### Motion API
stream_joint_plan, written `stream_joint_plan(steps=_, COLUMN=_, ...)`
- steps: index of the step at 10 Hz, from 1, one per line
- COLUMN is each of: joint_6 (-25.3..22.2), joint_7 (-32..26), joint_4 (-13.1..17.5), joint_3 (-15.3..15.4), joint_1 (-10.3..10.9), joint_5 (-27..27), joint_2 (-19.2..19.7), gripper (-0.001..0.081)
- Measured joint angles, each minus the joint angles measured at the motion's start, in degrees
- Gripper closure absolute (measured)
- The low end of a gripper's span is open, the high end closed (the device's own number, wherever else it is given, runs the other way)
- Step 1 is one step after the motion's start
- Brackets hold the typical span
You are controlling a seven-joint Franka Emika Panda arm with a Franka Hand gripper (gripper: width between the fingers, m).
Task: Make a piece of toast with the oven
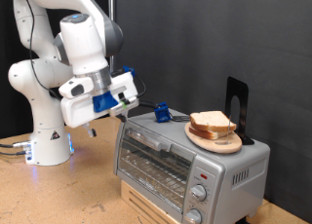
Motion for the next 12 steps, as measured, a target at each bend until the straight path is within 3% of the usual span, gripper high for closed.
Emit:
stream_joint_plan(steps=3, joint_6=-0.5, joint_7=4.5, joint_4=1.3, joint_3=2.8, joint_1=0.2, joint_5=-2.6, joint_2=1.6, gripper=-0.0003)
stream_joint_plan(steps=6, joint_6=3.3, joint_7=9.8, joint_4=1.5, joint_3=4.2, joint_1=-0.2, joint_5=-6.8, joint_2=6.4, gripper=-0.0003)
stream_joint_plan(steps=12, joint_6=3.0, joint_7=4.1, joint_4=1.3, joint_3=1.7, joint_1=-2.6, joint_5=-9.2, joint_2=7.1, gripper=-0.0003)
